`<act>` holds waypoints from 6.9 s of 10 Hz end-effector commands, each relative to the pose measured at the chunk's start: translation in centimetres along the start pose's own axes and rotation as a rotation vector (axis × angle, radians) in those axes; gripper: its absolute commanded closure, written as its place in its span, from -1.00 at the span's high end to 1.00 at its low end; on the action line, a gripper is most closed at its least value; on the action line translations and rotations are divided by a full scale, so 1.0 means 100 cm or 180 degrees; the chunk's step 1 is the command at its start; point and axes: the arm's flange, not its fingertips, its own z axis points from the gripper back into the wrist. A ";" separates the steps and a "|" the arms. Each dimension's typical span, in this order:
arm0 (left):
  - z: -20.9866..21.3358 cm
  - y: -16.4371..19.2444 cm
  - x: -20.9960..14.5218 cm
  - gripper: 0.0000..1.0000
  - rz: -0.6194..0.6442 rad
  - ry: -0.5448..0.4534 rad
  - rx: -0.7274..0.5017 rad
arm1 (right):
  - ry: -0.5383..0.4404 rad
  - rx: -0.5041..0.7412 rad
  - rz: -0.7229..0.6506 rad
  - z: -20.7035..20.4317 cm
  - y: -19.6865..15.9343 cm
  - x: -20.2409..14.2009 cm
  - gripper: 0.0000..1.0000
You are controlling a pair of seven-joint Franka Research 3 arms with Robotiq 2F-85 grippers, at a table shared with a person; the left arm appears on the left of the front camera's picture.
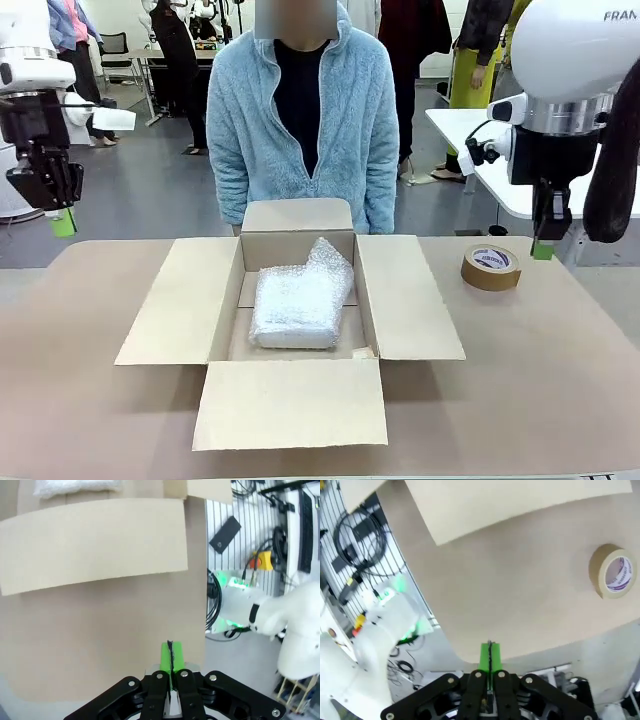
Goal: Wrap the clocks to prevent damage.
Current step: Once the human has placed the objects inside and stepped back, release both hands from the side flaps of the Package Box, then push the right (or left) flap of the Package Box to close it.
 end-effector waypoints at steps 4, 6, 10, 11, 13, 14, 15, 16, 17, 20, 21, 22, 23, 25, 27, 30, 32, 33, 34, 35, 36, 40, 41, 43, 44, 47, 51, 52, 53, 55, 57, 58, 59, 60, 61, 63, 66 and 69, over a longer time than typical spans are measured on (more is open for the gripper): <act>0.000 0.000 0.000 -0.99 0.0000 0.0000 0.0000 | -0.0108 0.0117 -0.0163 0.001 0.003 0.002 -0.98; 0.000 0.000 0.000 -0.99 0.0000 0.0000 0.0000 | -0.0108 0.0117 -0.0163 0.001 0.003 0.002 -0.98; -0.017 0.001 -0.039 -0.99 -0.0030 -0.0291 0.0589 | -0.1237 0.0089 0.0670 -0.041 -0.035 -0.038 -0.98; -0.025 -0.003 -0.056 -0.99 -0.0090 -0.0595 0.0755 | -0.1701 0.0212 0.0733 -0.056 -0.050 -0.059 -0.98; -0.036 -0.003 -0.082 -0.99 -0.0192 -0.1077 0.0913 | -0.2632 0.0392 0.0830 -0.079 -0.073 -0.093 -0.98; -0.045 -0.004 -0.094 -0.99 -0.0151 -0.1341 0.1094 | -0.2946 0.0564 0.0876 -0.096 -0.083 -0.104 -0.98; -0.056 -0.002 -0.110 -0.99 0.0026 -0.1659 0.1312 | -0.3065 0.0665 0.0854 -0.108 -0.088 -0.108 -0.98; -0.065 0.003 -0.122 -0.99 0.0180 -0.1830 0.1395 | -0.3197 0.0703 0.0855 -0.118 -0.092 -0.111 -0.98; -0.072 0.007 -0.134 -0.99 0.0194 -0.1973 0.1234 | -0.3232 0.0741 0.0859 -0.126 -0.093 -0.113 -0.98; -0.076 0.009 -0.134 -0.99 -0.0328 -0.1729 0.0665 | -0.3260 0.0753 0.0836 -0.134 -0.084 -0.116 -0.98; -0.081 0.007 -0.144 -0.99 0.0165 -0.2098 0.1001 | -0.3260 0.0753 0.0836 -0.134 -0.084 -0.116 -0.98; -0.081 0.007 -0.144 -0.99 0.0165 -0.2098 0.1001 | -0.3260 0.0753 0.0836 -0.134 -0.084 -0.116 -0.98; -0.087 0.008 -0.138 -0.99 -0.0033 -0.2042 0.0797 | -0.3162 0.0780 0.0800 -0.138 -0.089 -0.116 -0.98; -0.105 0.015 -0.159 -0.99 0.0036 -0.2390 0.0720 | -0.3400 0.0891 0.0835 -0.153 -0.106 -0.125 -0.98; -0.115 0.019 -0.174 -0.99 -0.0026 -0.2617 0.0661 | -0.3541 0.0974 0.0836 -0.163 -0.115 -0.131 -0.98; -0.131 0.031 -0.189 -0.99 -0.0124 -0.2882 0.0656 | -0.3778 0.1086 0.1011 -0.175 -0.123 -0.134 -0.98; -0.133 0.033 -0.189 -0.99 -0.0152 -0.2932 0.0722 | -0.3796 0.1123 0.1039 -0.175 -0.123 -0.133 -0.98; -0.135 0.035 -0.191 -0.99 -0.0184 -0.3001 0.0747 | -0.3829 0.1138 0.1063 -0.175 -0.123 -0.133 -0.98; -0.136 0.035 -0.193 -0.99 -0.0198 -0.3053 0.0765 | -0.3853 0.1149 0.1093 -0.176 -0.123 -0.133 -0.98; -0.135 0.035 -0.197 -0.99 -0.0216 -0.3091 0.0766 | -0.3888 0.1182 0.1111 -0.176 -0.123 -0.132 -0.98; -0.136 0.034 -0.197 -0.99 -0.0220 -0.3109 0.0775 | -0.3894 0.1194 0.1124 -0.176 -0.123 -0.132 -0.98; -0.136 0.031 -0.195 -0.99 -0.0134 -0.3030 0.0726 | -0.3786 0.1221 0.1074 -0.176 -0.116 -0.131 -0.98; -0.136 0.031 -0.195 -0.99 -0.0134 -0.3030 0.0726 | -0.3786 0.1221 0.1074 -0.176 -0.116 -0.131 -0.98; -0.136 0.031 -0.195 -0.99 -0.0134 -0.3030 0.0726 | -0.3786 0.1221 0.1074 -0.176 -0.116 -0.131 -0.98; -0.136 0.031 -0.195 -0.99 -0.0134 -0.3030 0.0726 | -0.3786 0.1221 0.1074 -0.176 -0.116 -0.131 -0.98; -0.136 0.031 -0.195 -0.99 -0.0134 -0.3030 0.0726 | -0.3786 0.1221 0.1074 -0.176 -0.116 -0.131 -0.98; -0.136 0.031 -0.195 -0.99 -0.0134 -0.3030 0.0726 | -0.3786 0.1221 0.1074 -0.176 -0.116 -0.131 -0.98; -0.136 0.031 -0.195 -0.99 -0.0134 -0.3030 0.0726 | -0.3786 0.1221 0.1074 -0.176 -0.116 -0.131 -0.98; -0.136 0.031 -0.195 -0.99 -0.0134 -0.3030 0.0726 | -0.3786 0.1221 0.1074 -0.176 -0.116 -0.131 -0.98; -0.136 0.031 -0.195 -0.99 -0.0134 -0.3030 0.0726 | -0.3786 0.1221 0.1074 -0.176 -0.116 -0.131 -0.98; -0.136 0.031 -0.195 -0.99 -0.0134 -0.3030 0.0726 | -0.3786 0.1221 0.1074 -0.176 -0.116 -0.131 -0.98; -0.136 0.031 -0.195 -0.99 -0.0134 -0.3030 0.0726 | -0.3786 0.1221 0.1074 -0.176 -0.116 -0.131 -0.98; -0.136 0.031 -0.195 -0.99 -0.0134 -0.3030 0.0726 | -0.3786 0.1221 0.1074 -0.176 -0.116 -0.131 -0.98; -0.136 0.031 -0.195 -0.99 -0.0134 -0.3030 0.0726 | -0.3786 0.1221 0.1074 -0.176 -0.116 -0.131 -0.98; -0.136 0.031 -0.195 -0.99 -0.0134 -0.3030 0.0726 | -0.3786 0.1221 0.1074 -0.176 -0.116 -0.131 -0.98; -0.136 0.031 -0.195 -0.99 -0.0134 -0.3030 0.0726 | -0.3786 0.1221 0.1074 -0.176 -0.116 -0.131 -0.98; -0.136 0.031 -0.195 -0.99 -0.0134 -0.3030 0.0726 | -0.3786 0.1221 0.1074 -0.176 -0.116 -0.131 -0.98; -0.136 0.031 -0.195 -0.99 -0.0134 -0.3030 0.0726 | -0.3786 0.1221 0.1074 -0.176 -0.116 -0.131 -0.98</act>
